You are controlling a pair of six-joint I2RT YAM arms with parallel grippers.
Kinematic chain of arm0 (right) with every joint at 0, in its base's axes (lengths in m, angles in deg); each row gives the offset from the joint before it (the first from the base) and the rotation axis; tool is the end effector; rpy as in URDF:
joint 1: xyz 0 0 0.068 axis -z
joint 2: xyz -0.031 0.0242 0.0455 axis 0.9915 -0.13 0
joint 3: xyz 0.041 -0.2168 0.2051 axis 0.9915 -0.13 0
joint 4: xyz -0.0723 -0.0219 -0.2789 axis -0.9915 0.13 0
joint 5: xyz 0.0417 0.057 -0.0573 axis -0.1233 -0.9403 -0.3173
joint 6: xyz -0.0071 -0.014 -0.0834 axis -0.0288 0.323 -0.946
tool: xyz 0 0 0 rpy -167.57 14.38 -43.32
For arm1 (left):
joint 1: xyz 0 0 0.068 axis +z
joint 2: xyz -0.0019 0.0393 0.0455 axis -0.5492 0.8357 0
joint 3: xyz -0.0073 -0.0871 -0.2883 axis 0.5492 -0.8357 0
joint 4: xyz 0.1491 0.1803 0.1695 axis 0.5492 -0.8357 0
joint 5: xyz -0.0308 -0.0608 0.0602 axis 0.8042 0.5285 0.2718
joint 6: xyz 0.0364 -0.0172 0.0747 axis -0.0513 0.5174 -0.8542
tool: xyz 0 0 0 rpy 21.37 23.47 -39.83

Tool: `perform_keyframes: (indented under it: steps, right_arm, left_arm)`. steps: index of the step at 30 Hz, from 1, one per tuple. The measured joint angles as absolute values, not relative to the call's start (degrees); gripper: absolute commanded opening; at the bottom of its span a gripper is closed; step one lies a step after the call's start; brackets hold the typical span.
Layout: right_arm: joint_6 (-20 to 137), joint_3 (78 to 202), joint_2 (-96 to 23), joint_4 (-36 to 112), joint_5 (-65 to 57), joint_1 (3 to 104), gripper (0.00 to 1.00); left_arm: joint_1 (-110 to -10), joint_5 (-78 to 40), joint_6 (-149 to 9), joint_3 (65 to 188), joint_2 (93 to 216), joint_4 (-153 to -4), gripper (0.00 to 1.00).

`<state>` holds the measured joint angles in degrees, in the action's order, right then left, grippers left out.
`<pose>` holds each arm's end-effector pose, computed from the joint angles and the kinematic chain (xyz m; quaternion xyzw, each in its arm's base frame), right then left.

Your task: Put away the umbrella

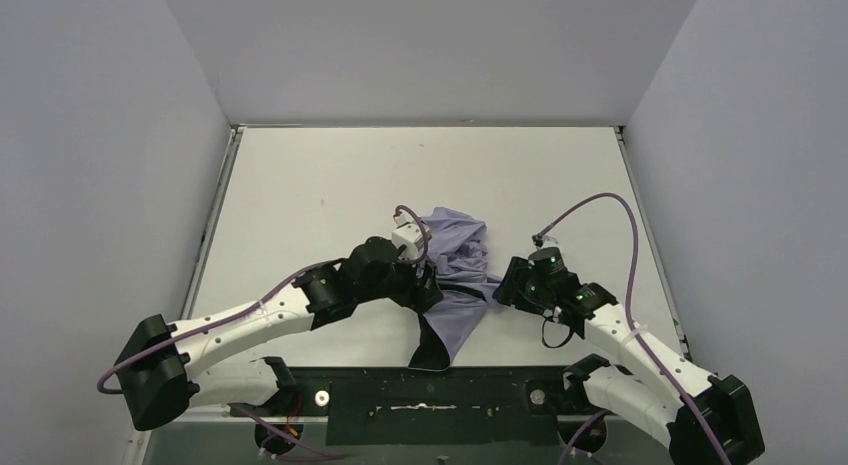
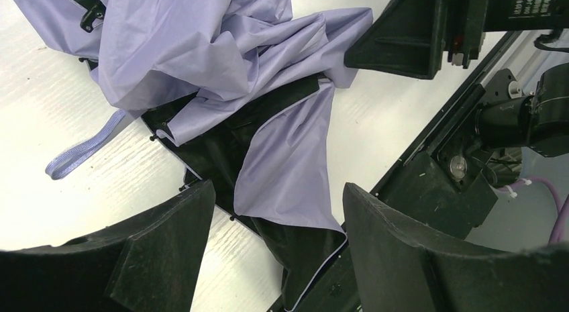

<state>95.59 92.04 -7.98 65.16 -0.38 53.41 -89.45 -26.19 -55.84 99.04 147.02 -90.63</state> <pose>0.1765 0.1048 0.1681 0.1076 0.9405 0.2195 0.2362 0.1707 -0.2573 0.2515 0.2357 0.8459 -0.3203 0.3554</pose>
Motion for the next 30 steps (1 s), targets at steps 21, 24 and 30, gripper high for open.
perform_keyframes:
  steps: [21,24,30]
  right_arm:
    - [95.70,100.10,-5.25,57.18,-23.97,60.01,0.00]
    - [98.91,100.69,-5.53,55.82,-26.04,60.01,0.00]
    - [110.98,98.42,-5.99,46.45,-30.09,60.01,0.00]
  left_arm:
    - [-89.45,-23.92,-56.73,97.27,141.12,-90.65,0.77]
    - [-89.45,-23.48,-56.62,97.27,139.53,-90.52,0.81]
    - [-89.45,-23.02,-56.21,97.27,138.87,-89.40,0.84]
